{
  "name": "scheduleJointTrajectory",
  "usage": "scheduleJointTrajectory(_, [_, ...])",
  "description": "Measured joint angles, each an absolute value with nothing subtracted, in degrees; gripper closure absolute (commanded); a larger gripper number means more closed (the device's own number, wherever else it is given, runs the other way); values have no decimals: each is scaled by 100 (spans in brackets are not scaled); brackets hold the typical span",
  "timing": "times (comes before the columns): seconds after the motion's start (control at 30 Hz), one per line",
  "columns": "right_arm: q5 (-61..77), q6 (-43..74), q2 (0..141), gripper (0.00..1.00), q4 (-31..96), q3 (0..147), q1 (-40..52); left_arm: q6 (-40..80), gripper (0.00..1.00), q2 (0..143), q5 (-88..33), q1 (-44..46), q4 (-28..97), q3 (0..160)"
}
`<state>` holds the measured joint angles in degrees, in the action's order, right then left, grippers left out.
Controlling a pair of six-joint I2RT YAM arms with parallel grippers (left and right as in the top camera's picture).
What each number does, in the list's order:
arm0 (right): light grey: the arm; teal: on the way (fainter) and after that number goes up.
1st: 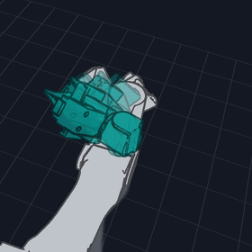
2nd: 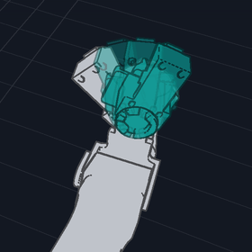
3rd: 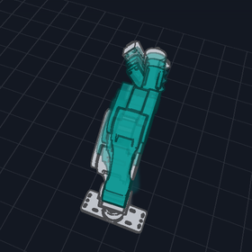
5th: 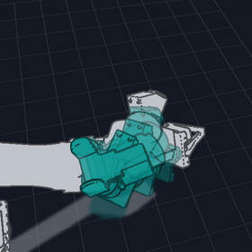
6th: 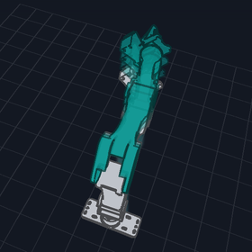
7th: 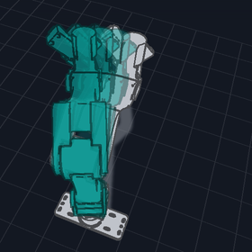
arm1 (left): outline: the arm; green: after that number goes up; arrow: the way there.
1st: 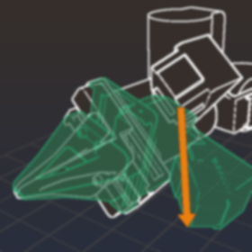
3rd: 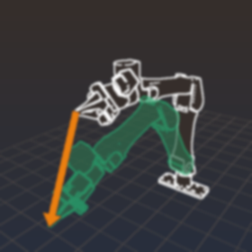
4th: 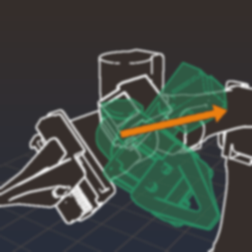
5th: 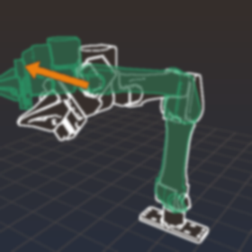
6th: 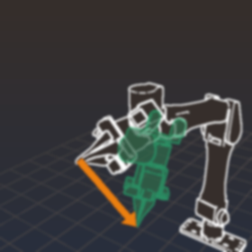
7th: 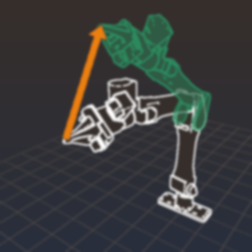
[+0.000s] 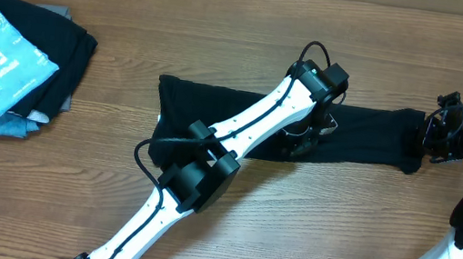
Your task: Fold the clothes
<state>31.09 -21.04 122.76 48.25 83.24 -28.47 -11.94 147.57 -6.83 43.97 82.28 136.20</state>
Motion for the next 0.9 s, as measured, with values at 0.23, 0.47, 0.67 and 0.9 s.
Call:
scheduleJointTrajectory(0.23, [3107, -2102, 12276, 96, 4827, 8324, -2847, -1175, 93, 14755, -679, 4427, 8125, 13620])
scheduleJointTrajectory(0.47, [3111, -2102, 12276, 96, 4827, 8324, -2847, -1153, 96, 14757, -635, 4434, 8230, 13620])
scheduleJointTrajectory(0.67, [3111, -2102, 12276, 96, 4840, 8324, -2845, -1153, 96, 14755, -569, 4574, 8388, 13620])
scheduleJointTrajectory(0.9, [3109, -2102, 12276, 96, 4842, 8324, -2847, -1146, 72, 14755, -530, 4729, 8348, 13526])
